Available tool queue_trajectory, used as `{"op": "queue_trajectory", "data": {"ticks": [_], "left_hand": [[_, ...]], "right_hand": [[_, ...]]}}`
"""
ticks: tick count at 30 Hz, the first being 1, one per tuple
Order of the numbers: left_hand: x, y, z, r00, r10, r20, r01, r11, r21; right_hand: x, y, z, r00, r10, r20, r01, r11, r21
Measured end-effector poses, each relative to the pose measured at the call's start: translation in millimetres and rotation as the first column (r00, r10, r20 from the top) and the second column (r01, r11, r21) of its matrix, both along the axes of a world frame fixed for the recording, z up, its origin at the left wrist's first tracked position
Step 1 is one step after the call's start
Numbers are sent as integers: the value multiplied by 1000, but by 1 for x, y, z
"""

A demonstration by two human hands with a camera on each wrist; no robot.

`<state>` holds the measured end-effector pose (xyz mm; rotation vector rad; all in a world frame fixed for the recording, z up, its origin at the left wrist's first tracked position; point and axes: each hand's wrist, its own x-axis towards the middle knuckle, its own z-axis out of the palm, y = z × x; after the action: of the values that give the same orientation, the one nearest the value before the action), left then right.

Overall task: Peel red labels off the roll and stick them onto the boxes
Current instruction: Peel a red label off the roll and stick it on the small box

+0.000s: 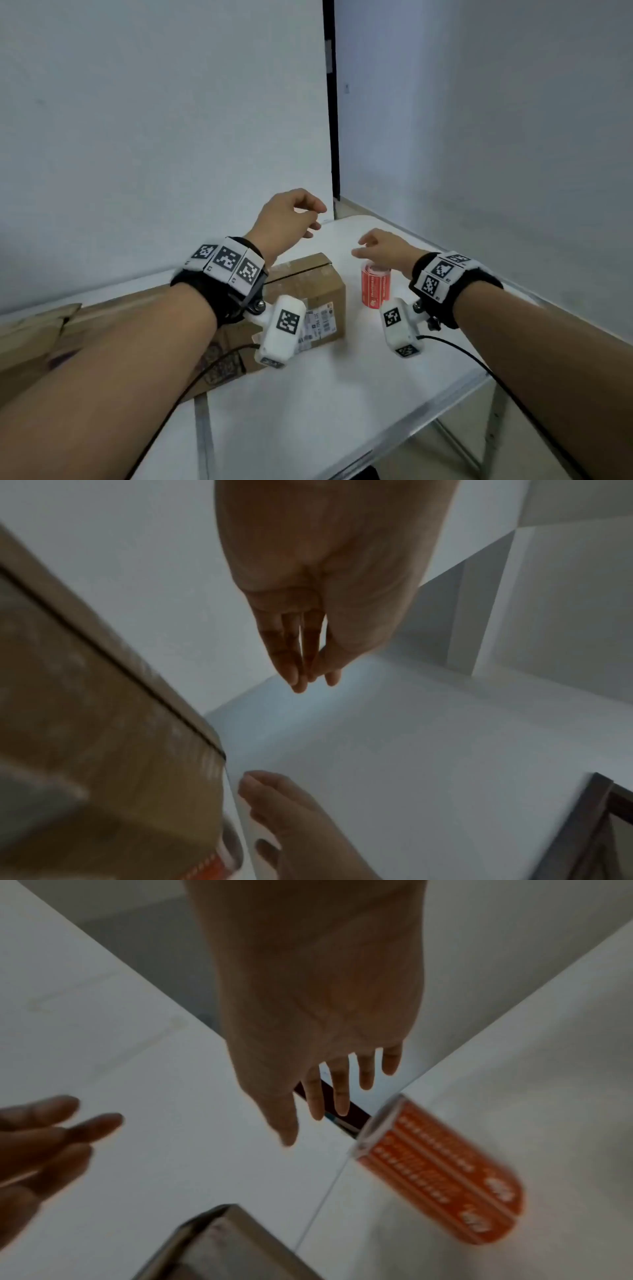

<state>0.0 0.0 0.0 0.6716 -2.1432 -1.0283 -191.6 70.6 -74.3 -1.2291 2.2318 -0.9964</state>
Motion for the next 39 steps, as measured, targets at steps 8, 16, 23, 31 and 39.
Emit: {"op": "queue_trajectory", "data": {"ticks": [8, 16, 23, 31, 39], "left_hand": [[-40, 28, -31, 999, -42, -15, 44, 992, 120], [-77, 44, -69, 996, -60, 60, 34, 932, 361], [-99, 61, -76, 988, -9, 151, -15, 988, 154], [-110, 77, -120, 986, 42, 160, -86, 957, 279], [-111, 75, -136, 992, 112, 65, -128, 927, 352]], "right_hand": [[-4, 18, -34, 1000, -6, -27, 8, 999, 51], [-23, 31, -48, 995, -79, 60, 85, 990, -111], [-34, 54, -54, 968, -86, 236, 130, 975, -178], [-39, 65, -34, 1000, 5, -22, -7, 998, -64], [-32, 69, -49, 1000, -10, -9, 9, 985, -173]]}}
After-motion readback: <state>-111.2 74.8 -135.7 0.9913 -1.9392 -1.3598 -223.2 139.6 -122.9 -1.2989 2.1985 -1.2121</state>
